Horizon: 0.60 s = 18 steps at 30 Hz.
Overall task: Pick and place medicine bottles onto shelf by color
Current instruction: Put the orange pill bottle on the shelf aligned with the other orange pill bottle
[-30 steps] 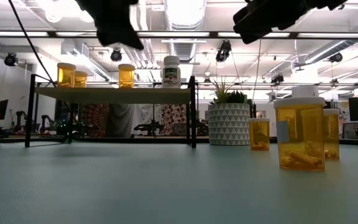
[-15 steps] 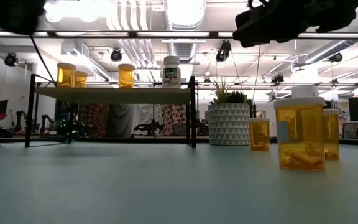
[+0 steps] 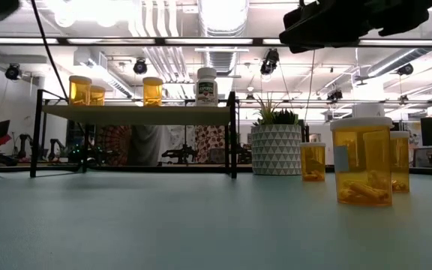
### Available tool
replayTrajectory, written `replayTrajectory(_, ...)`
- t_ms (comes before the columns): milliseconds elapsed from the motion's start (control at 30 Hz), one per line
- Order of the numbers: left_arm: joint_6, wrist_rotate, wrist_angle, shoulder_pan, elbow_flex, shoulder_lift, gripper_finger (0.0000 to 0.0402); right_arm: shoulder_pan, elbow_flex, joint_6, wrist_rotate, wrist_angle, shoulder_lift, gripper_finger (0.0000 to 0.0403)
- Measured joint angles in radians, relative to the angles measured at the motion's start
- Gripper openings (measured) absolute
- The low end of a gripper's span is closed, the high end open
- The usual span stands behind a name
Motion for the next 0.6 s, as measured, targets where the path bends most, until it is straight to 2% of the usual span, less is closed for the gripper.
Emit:
replayTrajectory(133, -0.003, 0.000, -0.003, -0.013, -0.018, 0.003, 0.0003, 0.000, 0.000, -0.009, 0.000, 0.000, 0.000, 0.0043)
replayTrajectory(233, -0.014, -0.011, -0.040, -0.017, -0.023, -0.001, 0.0026, 0.000, 0.000, -0.009, 0.000, 0.000, 0.000, 0.0043)
replayTrajectory(400, -0.013, -0.040, -0.136, -0.028, -0.022, -0.004, 0.0094, 0.000, 0.000, -0.009, 0.000, 0.000, 0.000, 0.0043)
replayTrajectory(600, -0.017, -0.140, -0.185, -0.039, -0.023, -0.004, 0.0193, 0.000, 0.000, -0.008, 0.000, 0.000, 0.000, 0.0043)
